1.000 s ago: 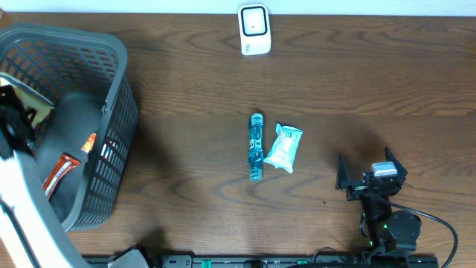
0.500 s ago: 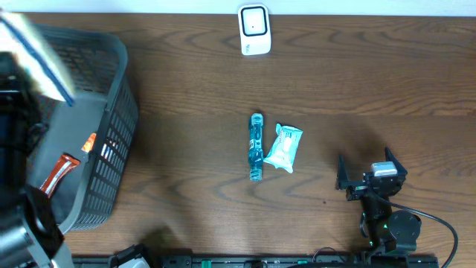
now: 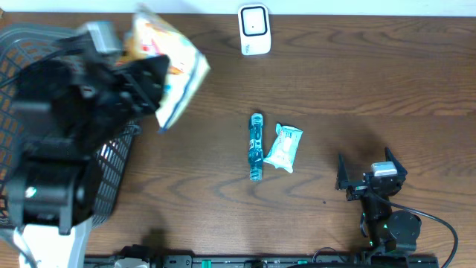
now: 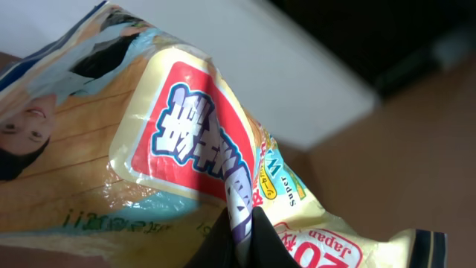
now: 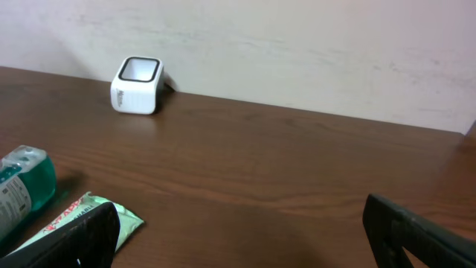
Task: Scan the item barcode
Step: 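Swing the yellow snack bag past the scanner and drop it right of wipes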
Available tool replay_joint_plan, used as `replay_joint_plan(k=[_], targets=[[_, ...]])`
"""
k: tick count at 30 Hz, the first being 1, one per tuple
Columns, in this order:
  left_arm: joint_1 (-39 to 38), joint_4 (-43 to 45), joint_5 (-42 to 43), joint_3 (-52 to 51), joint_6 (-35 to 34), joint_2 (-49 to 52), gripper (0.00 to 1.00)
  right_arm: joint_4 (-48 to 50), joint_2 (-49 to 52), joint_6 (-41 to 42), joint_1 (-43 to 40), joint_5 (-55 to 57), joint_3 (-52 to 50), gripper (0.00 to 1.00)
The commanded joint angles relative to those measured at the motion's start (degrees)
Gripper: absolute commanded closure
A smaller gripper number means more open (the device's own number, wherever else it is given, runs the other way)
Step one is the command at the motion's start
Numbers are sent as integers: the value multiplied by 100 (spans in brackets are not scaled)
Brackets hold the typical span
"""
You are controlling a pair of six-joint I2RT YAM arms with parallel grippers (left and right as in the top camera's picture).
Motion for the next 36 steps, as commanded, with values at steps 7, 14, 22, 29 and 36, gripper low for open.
replay_joint_plan(k=[7, 14, 22, 29, 36], targets=[[-1283, 334, 101, 68, 1434, 1178, 93, -11, -26, -63, 39, 7, -15, 1], [-2175, 949, 98, 68, 1851, 2275, 93, -11, -26, -63, 39, 7, -15, 1], [-3233, 1563, 96, 68, 2358, 3576, 93, -11, -26, -63, 39, 4, -15, 1], [-3921, 2236, 87, 68, 2358, 4465, 93, -11, -26, -63, 39, 7, -15, 1], [-4266, 2157, -675, 63, 2347, 5270, 93, -11, -26, -63, 39, 4, -15, 1]])
